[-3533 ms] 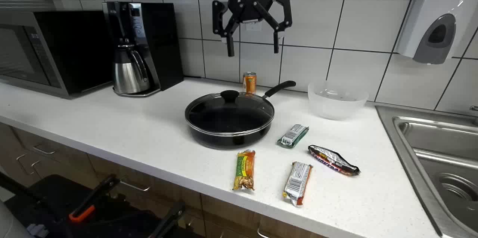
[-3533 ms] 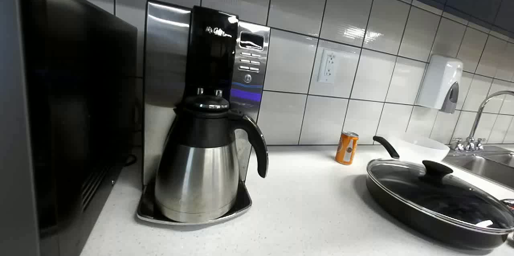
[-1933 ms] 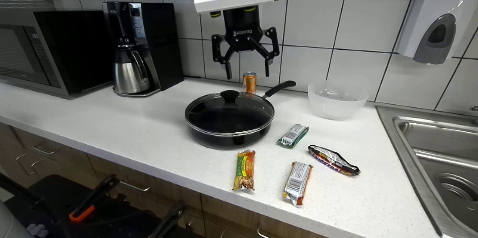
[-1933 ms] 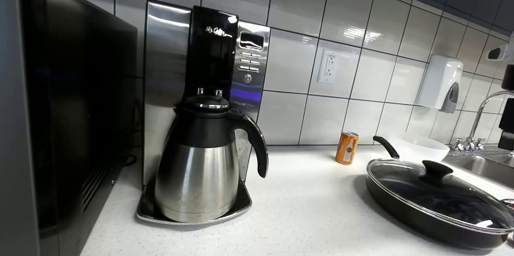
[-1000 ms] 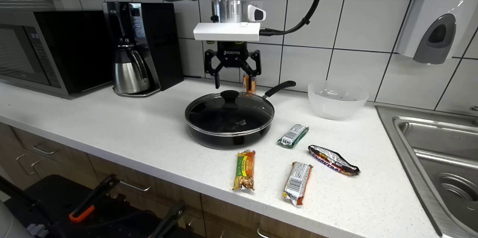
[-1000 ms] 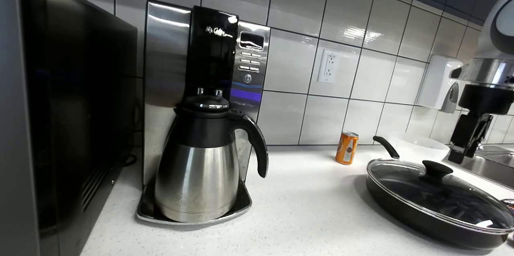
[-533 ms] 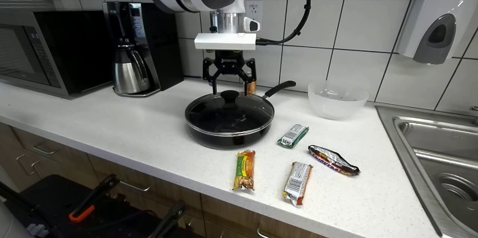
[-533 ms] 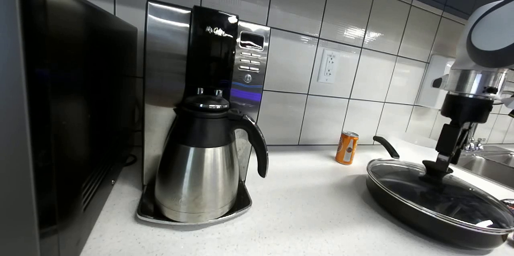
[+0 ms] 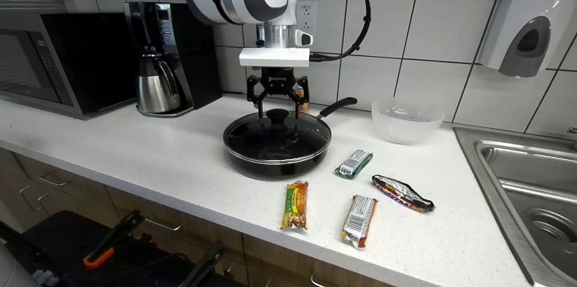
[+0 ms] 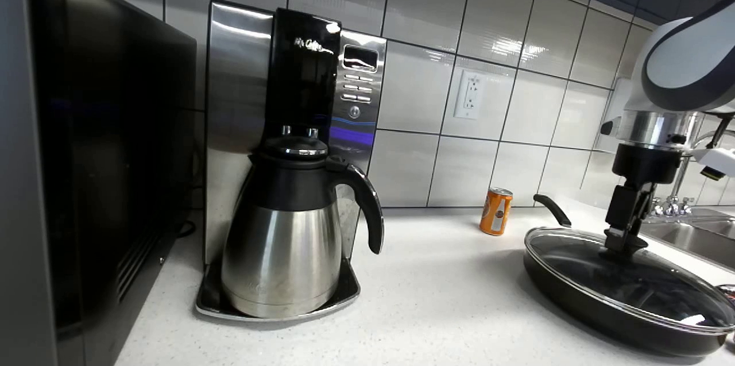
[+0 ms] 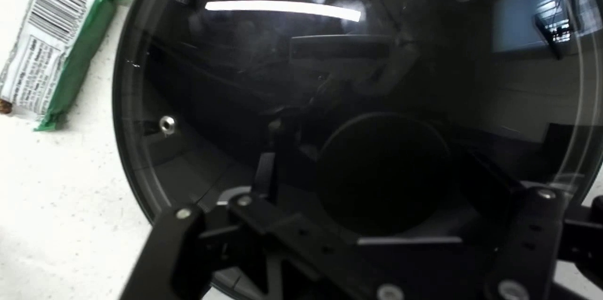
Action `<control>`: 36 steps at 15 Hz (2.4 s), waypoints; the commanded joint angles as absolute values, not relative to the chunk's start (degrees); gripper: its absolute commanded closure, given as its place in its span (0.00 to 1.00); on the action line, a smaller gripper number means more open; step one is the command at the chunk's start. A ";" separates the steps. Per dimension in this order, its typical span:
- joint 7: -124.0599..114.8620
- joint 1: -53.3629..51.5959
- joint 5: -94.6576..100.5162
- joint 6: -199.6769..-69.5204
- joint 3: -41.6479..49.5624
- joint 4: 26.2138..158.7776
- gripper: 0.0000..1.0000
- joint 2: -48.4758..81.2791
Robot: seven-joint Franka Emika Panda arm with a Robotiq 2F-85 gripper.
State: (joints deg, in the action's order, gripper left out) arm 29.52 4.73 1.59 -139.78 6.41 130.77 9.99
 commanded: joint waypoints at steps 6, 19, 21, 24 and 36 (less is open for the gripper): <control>28.94 5.76 3.03 -140.10 4.70 128.69 0.26 10.79; 27.86 5.40 5.33 -138.16 4.74 129.76 0.63 7.83; 27.54 5.30 5.93 -138.27 4.73 129.83 0.63 7.49; 27.42 5.21 6.63 -138.07 4.56 129.81 0.63 6.96; 27.27 3.76 5.87 -134.30 2.80 129.11 0.63 3.15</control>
